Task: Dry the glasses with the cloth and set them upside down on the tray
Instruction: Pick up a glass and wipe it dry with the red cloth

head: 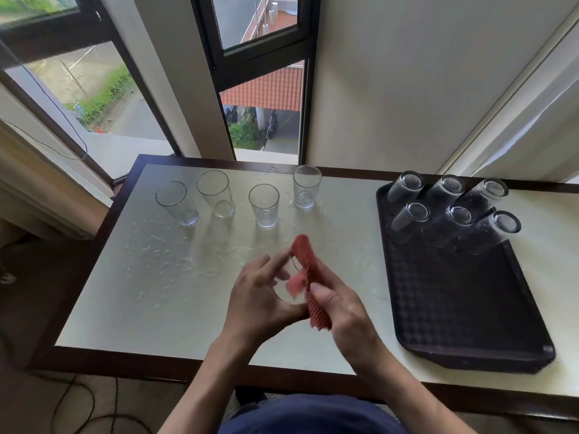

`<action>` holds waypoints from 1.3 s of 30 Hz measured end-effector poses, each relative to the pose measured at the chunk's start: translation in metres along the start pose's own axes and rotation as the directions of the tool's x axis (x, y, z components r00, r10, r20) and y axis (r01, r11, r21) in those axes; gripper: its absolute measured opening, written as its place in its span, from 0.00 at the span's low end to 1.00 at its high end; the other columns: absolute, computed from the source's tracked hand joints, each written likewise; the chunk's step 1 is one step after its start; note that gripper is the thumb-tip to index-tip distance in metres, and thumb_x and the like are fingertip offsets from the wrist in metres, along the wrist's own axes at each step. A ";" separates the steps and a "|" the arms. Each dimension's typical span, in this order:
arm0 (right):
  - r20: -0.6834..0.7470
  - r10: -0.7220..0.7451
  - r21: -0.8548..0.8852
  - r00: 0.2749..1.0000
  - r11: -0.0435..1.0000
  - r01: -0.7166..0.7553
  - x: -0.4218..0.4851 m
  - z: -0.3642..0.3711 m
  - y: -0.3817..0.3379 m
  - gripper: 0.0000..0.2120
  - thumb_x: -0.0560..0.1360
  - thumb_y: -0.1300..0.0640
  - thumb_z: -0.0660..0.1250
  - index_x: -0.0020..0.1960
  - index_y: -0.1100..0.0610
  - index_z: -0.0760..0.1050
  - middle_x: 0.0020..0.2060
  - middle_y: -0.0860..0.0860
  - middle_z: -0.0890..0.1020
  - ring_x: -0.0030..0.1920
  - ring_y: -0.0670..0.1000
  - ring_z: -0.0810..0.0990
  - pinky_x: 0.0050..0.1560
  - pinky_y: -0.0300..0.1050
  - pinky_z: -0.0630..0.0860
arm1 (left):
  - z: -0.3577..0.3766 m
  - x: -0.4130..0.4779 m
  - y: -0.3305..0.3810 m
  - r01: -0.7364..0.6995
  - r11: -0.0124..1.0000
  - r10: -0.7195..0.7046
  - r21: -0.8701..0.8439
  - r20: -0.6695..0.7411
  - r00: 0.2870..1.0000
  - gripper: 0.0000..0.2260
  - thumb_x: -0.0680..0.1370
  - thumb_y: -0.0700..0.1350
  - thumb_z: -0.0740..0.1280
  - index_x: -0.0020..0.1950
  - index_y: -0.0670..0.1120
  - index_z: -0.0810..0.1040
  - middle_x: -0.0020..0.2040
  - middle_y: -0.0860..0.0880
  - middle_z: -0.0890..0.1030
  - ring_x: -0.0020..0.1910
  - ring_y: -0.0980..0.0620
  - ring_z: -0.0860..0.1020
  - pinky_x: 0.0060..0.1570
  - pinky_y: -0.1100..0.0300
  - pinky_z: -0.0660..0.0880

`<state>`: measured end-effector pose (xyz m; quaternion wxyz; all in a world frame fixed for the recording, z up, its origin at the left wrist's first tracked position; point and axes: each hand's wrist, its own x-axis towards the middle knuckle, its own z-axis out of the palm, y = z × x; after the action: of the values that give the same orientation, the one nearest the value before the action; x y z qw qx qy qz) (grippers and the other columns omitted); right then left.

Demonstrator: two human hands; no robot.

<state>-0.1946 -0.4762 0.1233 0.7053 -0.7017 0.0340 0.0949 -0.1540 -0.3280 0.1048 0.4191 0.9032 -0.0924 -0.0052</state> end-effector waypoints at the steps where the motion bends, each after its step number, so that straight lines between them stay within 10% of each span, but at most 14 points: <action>1: 0.037 -0.030 -0.095 0.999 0.995 0.034 -0.001 -0.001 0.002 0.25 0.76 0.45 0.58 0.72 0.33 0.65 0.69 0.45 0.75 0.58 0.41 0.75 0.60 0.44 0.75 | -0.002 0.000 0.004 -0.022 0.998 0.022 0.058 0.001 1.000 0.31 0.59 0.63 0.71 0.61 0.58 0.79 0.41 0.57 0.77 0.43 0.53 0.76 0.44 0.50 0.78; 5: 0.099 0.010 -0.140 0.995 0.990 0.004 0.012 -0.008 -0.009 0.27 0.77 0.41 0.59 0.74 0.31 0.56 0.62 0.34 0.76 0.56 0.33 0.78 0.54 0.34 0.74 | -0.003 -0.003 0.019 -0.181 0.954 0.179 0.237 0.030 0.983 0.40 0.59 0.64 0.68 0.70 0.51 0.77 0.41 0.59 0.72 0.42 0.53 0.73 0.45 0.56 0.75; 8: 0.075 0.006 -0.171 0.997 0.985 0.007 0.015 -0.009 -0.013 0.31 0.74 0.34 0.55 0.76 0.34 0.55 0.66 0.46 0.77 0.64 0.43 0.78 0.63 0.49 0.74 | -0.003 -0.003 0.021 -0.177 0.963 0.171 0.205 0.050 0.984 0.39 0.61 0.62 0.68 0.71 0.51 0.76 0.41 0.57 0.73 0.42 0.53 0.74 0.45 0.58 0.75; 13: 0.043 -0.052 -0.391 0.998 0.918 0.065 -0.007 0.005 -0.001 0.30 0.76 0.36 0.52 0.77 0.34 0.52 0.75 0.39 0.65 0.69 0.57 0.72 0.67 0.60 0.72 | -0.002 -0.003 0.012 -0.115 0.974 0.112 0.193 0.023 0.993 0.18 0.59 0.61 0.66 0.45 0.54 0.75 0.38 0.59 0.72 0.39 0.51 0.74 0.40 0.58 0.72; 16: -0.012 -0.013 -0.243 1.000 0.970 0.009 0.004 0.005 0.003 0.21 0.80 0.43 0.57 0.73 0.32 0.62 0.63 0.42 0.78 0.50 0.37 0.81 0.52 0.38 0.75 | 0.006 -0.010 0.011 -0.138 0.960 0.132 0.244 0.042 0.990 0.30 0.59 0.61 0.67 0.58 0.52 0.80 0.38 0.58 0.72 0.39 0.52 0.73 0.40 0.58 0.72; 20: -0.028 0.178 0.058 0.984 0.983 -0.176 0.017 0.002 0.003 0.13 0.84 0.50 0.55 0.65 0.47 0.74 0.33 0.46 0.81 0.28 0.41 0.78 0.26 0.31 0.68 | 0.011 -0.014 0.011 -0.138 0.964 0.125 0.229 0.072 0.990 0.41 0.59 0.63 0.68 0.71 0.51 0.75 0.39 0.60 0.67 0.39 0.53 0.70 0.40 0.59 0.72; 27: -0.086 0.452 0.245 0.888 0.874 -0.421 0.029 -0.011 0.033 0.17 0.82 0.50 0.59 0.53 0.63 0.78 0.37 0.68 0.81 0.29 0.60 0.77 0.25 0.44 0.71 | 0.005 -0.022 -0.009 0.090 0.988 -0.066 -0.127 0.176 0.982 0.41 0.57 0.66 0.77 0.69 0.63 0.74 0.45 0.56 0.82 0.45 0.59 0.81 0.48 0.60 0.79; 31: -0.365 0.173 -0.209 0.915 0.942 -0.261 0.032 -0.020 0.063 0.09 0.81 0.50 0.61 0.52 0.49 0.79 0.37 0.51 0.83 0.34 0.54 0.79 0.38 0.50 0.72 | -0.003 -0.030 -0.020 0.259 0.957 -0.243 -0.128 0.129 0.961 0.37 0.53 0.70 0.75 0.61 0.67 0.76 0.42 0.61 0.84 0.41 0.63 0.82 0.44 0.64 0.79; 34: -0.288 -0.162 -0.755 0.944 0.644 -0.120 0.027 -0.023 0.095 0.20 0.79 0.46 0.57 0.68 0.48 0.74 0.61 0.54 0.79 0.59 0.54 0.77 0.61 0.50 0.74 | -0.007 -0.033 -0.030 0.387 0.906 -0.374 -0.172 0.103 0.922 0.35 0.50 0.69 0.74 0.57 0.65 0.78 0.40 0.62 0.85 0.39 0.66 0.81 0.42 0.67 0.77; 39: 0.006 0.301 -0.956 0.954 0.282 -0.083 0.022 -0.020 0.122 0.32 0.80 0.41 0.55 0.80 0.47 0.49 0.81 0.53 0.42 0.80 0.58 0.40 0.77 0.55 0.48 | -0.010 -0.035 -0.039 0.459 0.852 -0.452 -0.252 0.089 0.888 0.33 0.49 0.68 0.76 0.53 0.64 0.78 0.40 0.59 0.86 0.38 0.65 0.82 0.44 0.61 0.79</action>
<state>-0.1939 -0.4948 -0.0010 0.1408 -0.9591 -0.0095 0.2455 -0.1812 -0.2898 0.0797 0.5219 0.8347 0.1200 -0.1286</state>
